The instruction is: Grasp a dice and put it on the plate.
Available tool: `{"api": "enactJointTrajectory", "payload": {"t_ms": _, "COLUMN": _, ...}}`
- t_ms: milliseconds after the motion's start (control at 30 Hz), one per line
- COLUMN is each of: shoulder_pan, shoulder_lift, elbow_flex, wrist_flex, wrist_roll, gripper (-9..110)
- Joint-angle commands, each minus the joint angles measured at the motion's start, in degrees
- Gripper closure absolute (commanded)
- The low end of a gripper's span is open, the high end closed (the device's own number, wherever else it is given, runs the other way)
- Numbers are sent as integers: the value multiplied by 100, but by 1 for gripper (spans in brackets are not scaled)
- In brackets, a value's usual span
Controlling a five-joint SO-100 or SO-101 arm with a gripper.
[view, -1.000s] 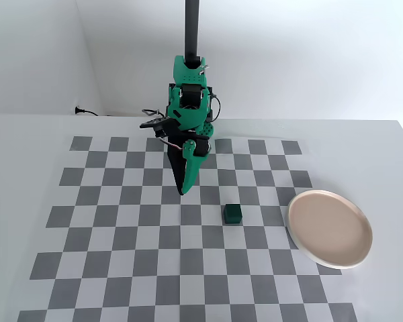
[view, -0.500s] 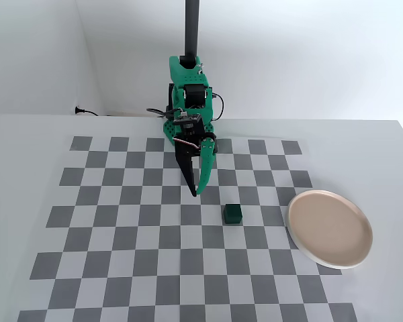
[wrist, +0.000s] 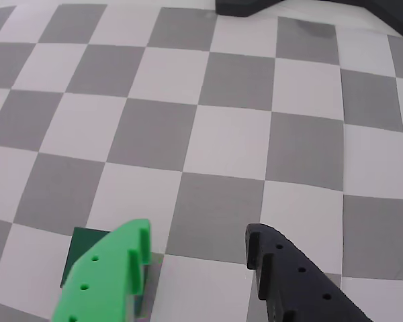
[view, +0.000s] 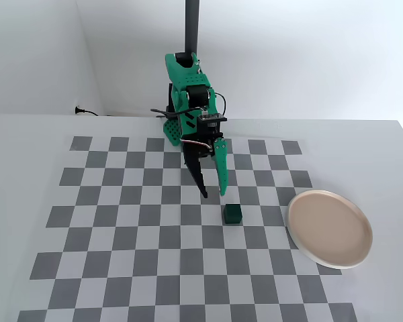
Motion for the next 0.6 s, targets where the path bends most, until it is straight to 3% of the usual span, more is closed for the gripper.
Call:
{"api": "enactJointTrajectory", "payload": {"t_ms": 0, "shoulder_pan": -62, "shoulder_lift": -1336, "elbow_flex": -1125, "wrist_flex": -483, "wrist_roll": -9, "gripper": 85}}
{"api": "enactJointTrajectory", "payload": {"t_ms": 200, "shoulder_pan": -79, "shoulder_lift": -3762, "elbow_flex": -2804, "wrist_flex": -747, "wrist_roll": -9, "gripper": 85}}
{"api": "enactJointTrajectory", "payload": {"t_ms": 567, "shoulder_pan": -519, "shoulder_lift": -4649, "elbow_flex": -2874, "wrist_flex": -1266, "wrist_roll": -976, "gripper": 85}}
